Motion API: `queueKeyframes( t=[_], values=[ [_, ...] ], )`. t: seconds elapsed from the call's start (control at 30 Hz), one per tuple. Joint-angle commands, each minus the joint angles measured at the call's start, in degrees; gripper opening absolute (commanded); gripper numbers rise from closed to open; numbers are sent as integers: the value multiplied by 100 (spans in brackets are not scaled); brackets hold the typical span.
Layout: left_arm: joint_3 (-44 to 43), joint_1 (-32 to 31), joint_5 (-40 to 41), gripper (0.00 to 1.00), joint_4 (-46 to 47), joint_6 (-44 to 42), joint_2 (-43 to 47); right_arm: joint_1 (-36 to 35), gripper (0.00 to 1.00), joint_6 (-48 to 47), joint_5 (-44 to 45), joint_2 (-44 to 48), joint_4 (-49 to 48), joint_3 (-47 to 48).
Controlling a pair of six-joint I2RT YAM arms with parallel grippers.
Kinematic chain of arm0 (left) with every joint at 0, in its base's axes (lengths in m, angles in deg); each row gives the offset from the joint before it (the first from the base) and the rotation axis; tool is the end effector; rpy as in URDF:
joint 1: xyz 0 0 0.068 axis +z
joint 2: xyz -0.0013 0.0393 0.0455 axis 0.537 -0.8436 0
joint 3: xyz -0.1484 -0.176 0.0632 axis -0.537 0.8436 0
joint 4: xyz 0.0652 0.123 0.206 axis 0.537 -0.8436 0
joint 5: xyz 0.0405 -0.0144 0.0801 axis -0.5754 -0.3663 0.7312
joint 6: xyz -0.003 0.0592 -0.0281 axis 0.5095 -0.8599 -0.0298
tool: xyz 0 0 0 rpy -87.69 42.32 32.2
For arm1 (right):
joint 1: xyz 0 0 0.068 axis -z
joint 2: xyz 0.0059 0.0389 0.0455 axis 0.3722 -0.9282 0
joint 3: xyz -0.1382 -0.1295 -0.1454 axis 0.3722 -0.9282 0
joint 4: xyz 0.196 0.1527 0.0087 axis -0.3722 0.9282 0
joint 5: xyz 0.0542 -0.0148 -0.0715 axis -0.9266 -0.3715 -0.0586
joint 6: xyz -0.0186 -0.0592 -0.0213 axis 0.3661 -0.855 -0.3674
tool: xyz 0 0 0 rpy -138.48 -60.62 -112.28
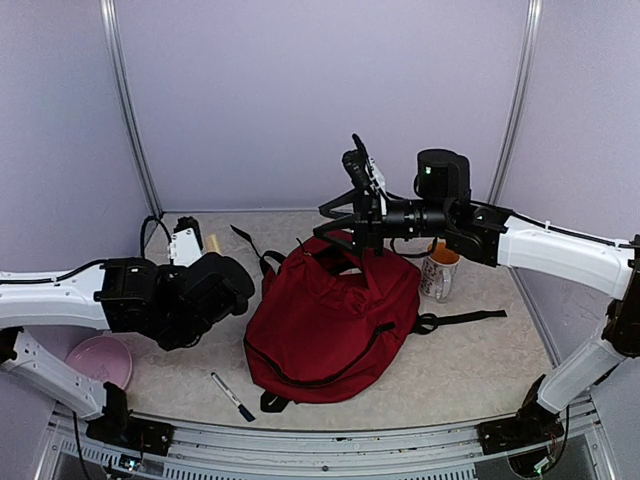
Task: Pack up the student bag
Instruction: Pass from the left arm to the right
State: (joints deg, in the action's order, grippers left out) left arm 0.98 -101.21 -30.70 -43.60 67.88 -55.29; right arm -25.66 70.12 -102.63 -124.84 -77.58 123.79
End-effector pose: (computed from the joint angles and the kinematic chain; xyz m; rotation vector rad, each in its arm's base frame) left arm 0.1277 -0.2092 0.2582 -0.3936 2.0154 -0.2058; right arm 0.2185 0.2815 0.3253 -1.1785 1.4183 1.0749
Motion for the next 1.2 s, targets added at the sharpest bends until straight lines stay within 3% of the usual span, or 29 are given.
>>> queueKeyframes(
  t=[0.0,0.07,0.13,0.17,0.3,0.4,0.53,0.67,0.8,0.97,1.0,1.03,1.1,1.17],
  values=[
    [11,-735,2188,2,3224,-4317,-368,-74,73,1214,-689,-115,-1498,207],
    [531,-738,1114,0,5371,-5856,-167,-157,85,1208,-550,-271,-1458,357],
    [1065,-745,116,0,6824,-6475,63,-165,89,1282,-557,-402,-1349,529],
    [1161,-742,-97,0,7127,-6632,76,-171,88,1299,-559,-432,-1279,584],
    [745,-749,-201,0,6865,-6915,-270,-207,87,1218,-682,-440,-1144,588],
    [759,-764,-518,0,7238,-7239,-386,-284,87,1253,-798,-604,-901,774],
    [654,-772,-547,0,7282,-7429,-529,-383,80,1255,-798,-792,-731,914],
    [646,-784,-641,0,7292,-7501,-592,-390,66,1435,-947,-906,-859,996],
    [648,-786,-610,0,7287,-7536,-600,-386,32,1477,-991,-1036,-717,1141],
    [673,-785,-537,0,7255,-7573,-583,-384,3,1407,-969,-973,-582,1082],
    [693,-783,-514,4,7242,-7542,-581,-374,0,1391,-954,-950,-544,1066],
    [704,-785,-476,17,7214,-7514,-575,-361,0,1373,-930,-921,-511,1055],
    [710,-780,-427,59,7037,-7311,-543,-301,0,1309,-884,-848,-435,1012],
    [698,-748,-436,87,6530,-6766,-460,-224,0,1128,-748,-758,-245,963]
  ],
)
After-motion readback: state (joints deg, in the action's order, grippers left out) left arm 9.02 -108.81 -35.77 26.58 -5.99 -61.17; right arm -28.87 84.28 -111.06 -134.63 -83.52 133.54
